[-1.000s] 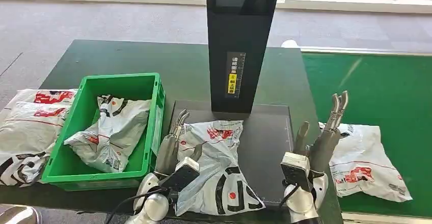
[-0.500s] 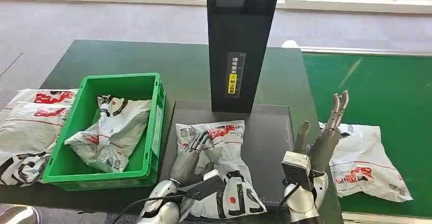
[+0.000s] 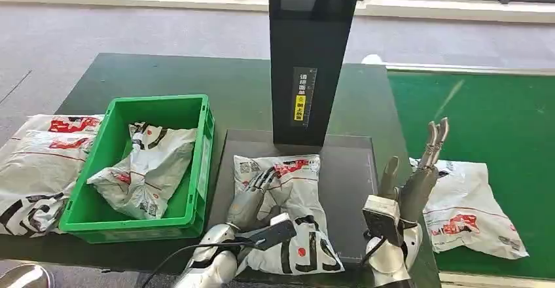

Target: Moved the parcel from conveyor to table for the left to box.

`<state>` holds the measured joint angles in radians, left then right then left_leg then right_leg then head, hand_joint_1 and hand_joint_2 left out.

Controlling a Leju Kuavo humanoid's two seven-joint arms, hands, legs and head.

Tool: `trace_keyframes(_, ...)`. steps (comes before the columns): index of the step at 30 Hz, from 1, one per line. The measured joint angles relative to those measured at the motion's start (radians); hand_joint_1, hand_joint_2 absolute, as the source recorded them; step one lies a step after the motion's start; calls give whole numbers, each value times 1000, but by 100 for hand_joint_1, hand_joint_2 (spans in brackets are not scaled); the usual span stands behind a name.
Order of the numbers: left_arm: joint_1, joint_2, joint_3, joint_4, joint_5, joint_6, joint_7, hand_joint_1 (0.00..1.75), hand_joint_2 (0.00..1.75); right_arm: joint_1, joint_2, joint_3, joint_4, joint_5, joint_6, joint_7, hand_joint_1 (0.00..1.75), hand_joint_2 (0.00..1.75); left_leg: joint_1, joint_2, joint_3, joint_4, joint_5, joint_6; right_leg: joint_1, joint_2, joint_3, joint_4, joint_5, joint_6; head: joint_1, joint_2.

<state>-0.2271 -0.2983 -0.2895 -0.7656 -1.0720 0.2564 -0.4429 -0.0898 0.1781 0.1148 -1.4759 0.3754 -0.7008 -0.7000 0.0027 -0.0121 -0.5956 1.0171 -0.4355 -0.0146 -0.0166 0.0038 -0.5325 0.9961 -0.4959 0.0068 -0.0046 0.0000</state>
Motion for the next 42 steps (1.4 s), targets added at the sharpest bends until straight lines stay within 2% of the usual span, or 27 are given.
trace_keyframes(2,-2,-1,0,4,-1,0,0,0,175,0,0,0,0,0,0,0,0,0,0,0,0,0,0,0,0,0,0,0,0,0,0,0)
trace_keyframes(3,-2,-1,0,6,-1,0,0,171,175,0,0,0,0,0,0,0,0,0,0,0,1,0,0,0,0,0,1,0,0,0,0,0)
trace_keyframes(35,-37,-11,0,31,-3,33,-13,175,175,4,-5,-3,-1,0,0,0,0,0,0,0,1,0,-1,0,0,0,1,0,-1,-1,0,0)
trace_keyframes(37,-37,-11,0,24,6,86,-17,175,175,6,-5,-3,-2,2,0,0,0,0,0,1,1,0,-1,0,0,0,1,0,-1,-1,0,0)
trace_keyframes(39,-33,-11,5,5,68,202,-52,175,175,12,-4,-8,-9,6,0,0,0,0,0,1,-1,0,-1,-1,1,0,-1,0,0,-1,0,0)
trace_keyframes(40,-25,-11,14,-37,136,305,-80,175,175,18,-4,-11,-15,10,0,0,0,0,0,1,-3,0,0,-1,1,1,-2,1,1,-1,0,0)
trace_keyframes(42,2,-9,64,-187,214,419,-145,175,175,25,-4,-15,-18,10,0,0,0,0,1,1,-4,0,0,-1,1,1,-4,1,1,-1,0,0)
